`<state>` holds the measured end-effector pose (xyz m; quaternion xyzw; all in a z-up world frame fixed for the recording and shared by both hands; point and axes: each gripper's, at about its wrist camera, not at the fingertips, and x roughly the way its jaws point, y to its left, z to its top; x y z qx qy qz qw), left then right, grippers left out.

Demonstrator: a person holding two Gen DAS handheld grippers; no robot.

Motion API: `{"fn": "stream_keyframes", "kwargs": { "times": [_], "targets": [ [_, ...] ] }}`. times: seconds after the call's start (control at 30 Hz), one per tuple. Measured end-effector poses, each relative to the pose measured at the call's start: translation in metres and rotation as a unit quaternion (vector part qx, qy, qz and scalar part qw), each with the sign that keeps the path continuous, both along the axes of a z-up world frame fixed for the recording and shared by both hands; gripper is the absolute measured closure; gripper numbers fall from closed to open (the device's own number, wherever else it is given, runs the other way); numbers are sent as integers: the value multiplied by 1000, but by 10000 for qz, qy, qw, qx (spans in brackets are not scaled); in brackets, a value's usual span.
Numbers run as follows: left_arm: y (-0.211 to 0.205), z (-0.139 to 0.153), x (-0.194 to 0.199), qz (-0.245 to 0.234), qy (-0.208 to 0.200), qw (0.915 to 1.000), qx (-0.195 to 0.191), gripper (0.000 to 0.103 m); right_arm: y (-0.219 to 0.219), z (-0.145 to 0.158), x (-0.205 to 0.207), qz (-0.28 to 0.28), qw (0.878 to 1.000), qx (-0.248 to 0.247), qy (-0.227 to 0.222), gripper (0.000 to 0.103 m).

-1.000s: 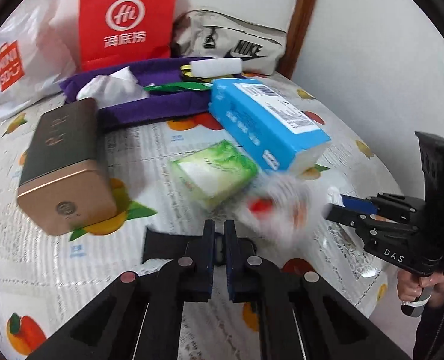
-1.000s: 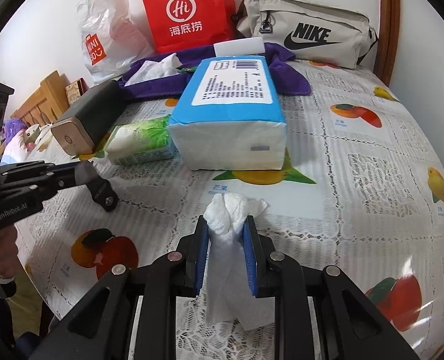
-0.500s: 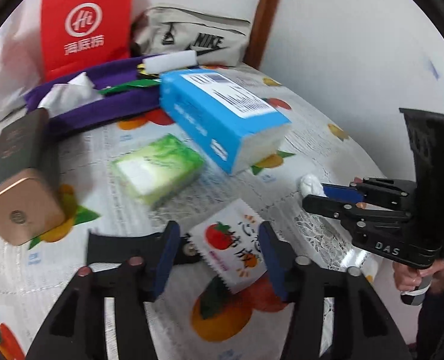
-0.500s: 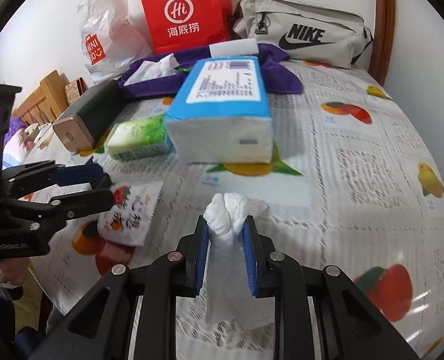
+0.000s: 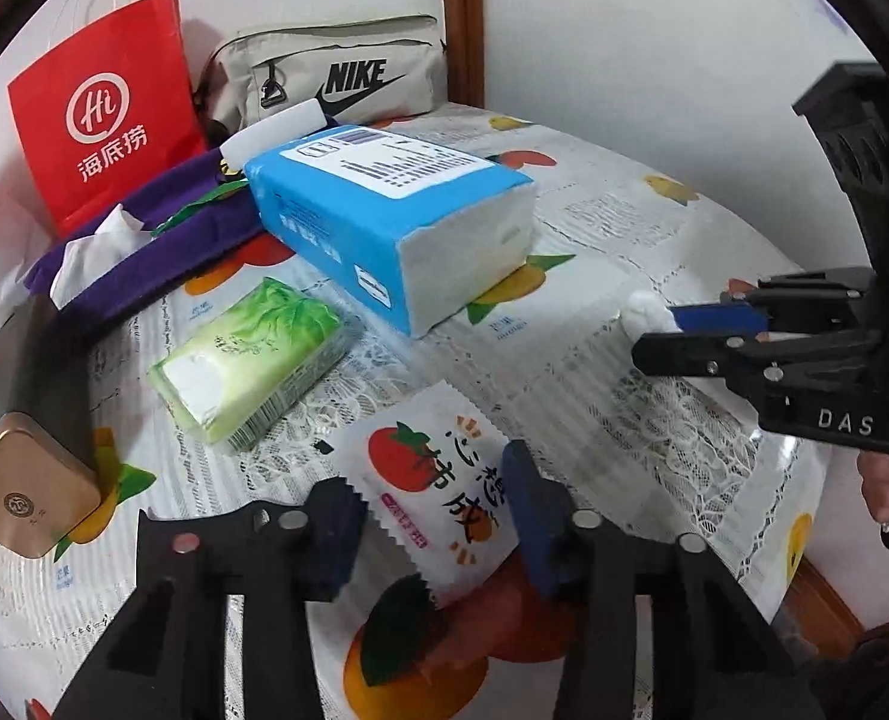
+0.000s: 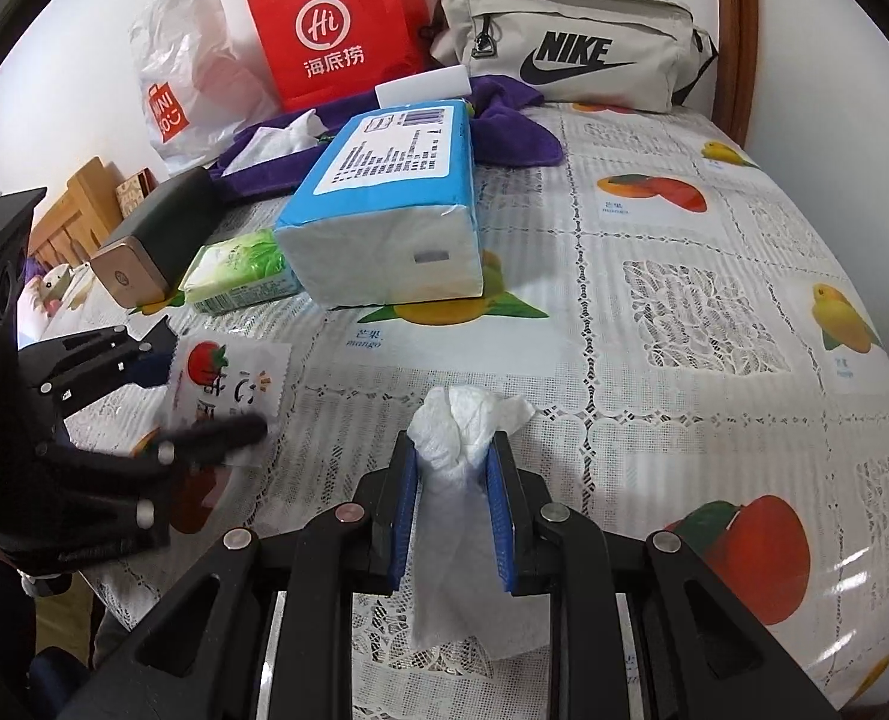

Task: Organize soft objects
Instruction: 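Pinch the red-and-white snack packet with the left tool and lift it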

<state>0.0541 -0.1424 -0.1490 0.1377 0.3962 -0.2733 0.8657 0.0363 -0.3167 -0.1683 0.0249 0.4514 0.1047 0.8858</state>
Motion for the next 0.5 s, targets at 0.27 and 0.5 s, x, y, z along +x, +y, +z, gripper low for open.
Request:
{"fn": "stream_keyframes", "kwargs": {
  "times": [0.27, 0.5],
  "targets": [
    [9, 3, -1, -102, 119, 9996, -221, 96, 4, 0, -2, 31, 10000, 60, -1, 80],
    [38, 16, 2, 389, 262, 9965, -688, 98, 13, 4, 0, 99, 9999, 98, -53, 80]
  ]
}}
